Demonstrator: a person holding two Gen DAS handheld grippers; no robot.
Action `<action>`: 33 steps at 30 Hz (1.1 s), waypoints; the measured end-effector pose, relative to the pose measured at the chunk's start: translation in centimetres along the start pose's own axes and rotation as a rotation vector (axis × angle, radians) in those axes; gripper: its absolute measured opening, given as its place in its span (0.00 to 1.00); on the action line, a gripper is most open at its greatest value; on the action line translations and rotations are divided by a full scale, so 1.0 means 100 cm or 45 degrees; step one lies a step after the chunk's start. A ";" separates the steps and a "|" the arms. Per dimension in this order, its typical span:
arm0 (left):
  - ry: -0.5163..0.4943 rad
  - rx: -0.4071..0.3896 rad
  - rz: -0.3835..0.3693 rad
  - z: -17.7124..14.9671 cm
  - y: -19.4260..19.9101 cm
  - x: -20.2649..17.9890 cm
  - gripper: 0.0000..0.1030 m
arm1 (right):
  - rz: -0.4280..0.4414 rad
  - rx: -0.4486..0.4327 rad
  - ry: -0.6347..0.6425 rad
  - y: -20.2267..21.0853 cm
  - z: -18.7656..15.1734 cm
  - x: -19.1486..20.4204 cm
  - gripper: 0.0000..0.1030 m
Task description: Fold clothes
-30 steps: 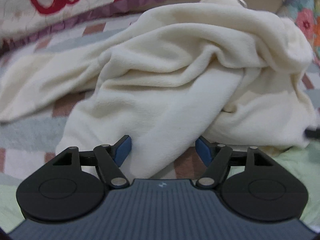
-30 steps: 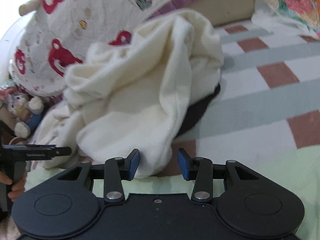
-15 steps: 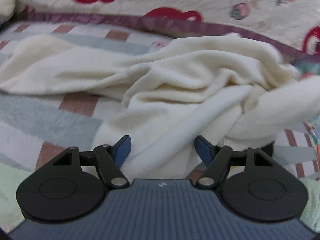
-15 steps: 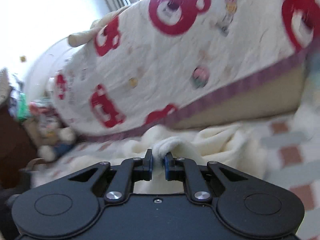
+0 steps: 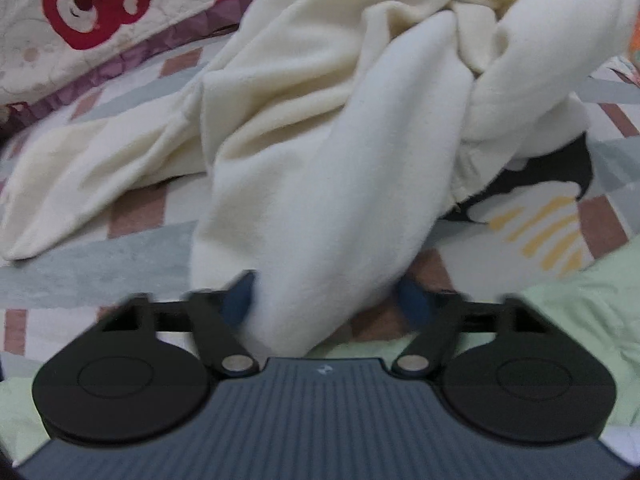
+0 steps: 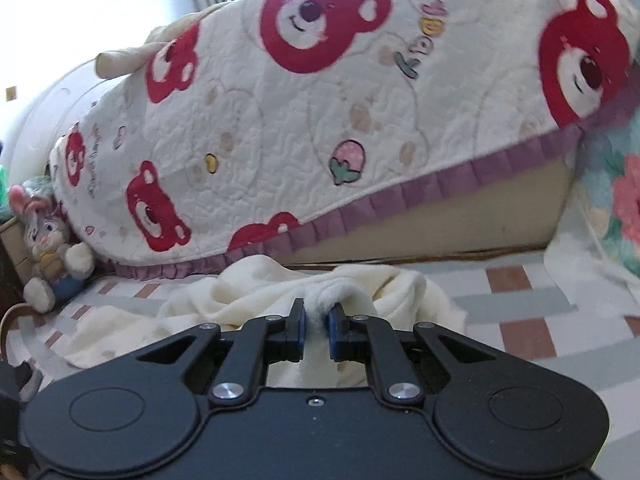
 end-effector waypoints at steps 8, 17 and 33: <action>0.140 -0.201 0.049 0.023 0.053 0.038 0.18 | 0.040 0.011 -0.106 0.046 0.002 0.001 0.12; 0.004 -0.405 0.005 0.053 0.158 0.034 0.17 | 0.099 0.076 -0.210 0.145 0.002 0.004 0.12; 0.047 0.089 -0.351 -0.016 0.230 0.012 0.10 | -0.036 0.452 -0.062 0.257 -0.029 0.029 0.13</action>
Point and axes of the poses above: each gripper's, at about its wrist camera, not at the fingertips, and y roughly against the way its jaws point, x to its left, z to its top, the point moved 7 cm from there along -y, roughly the way its jaws point, and after that the axes turned 10 degrees about -x, right-handed, at the moved point
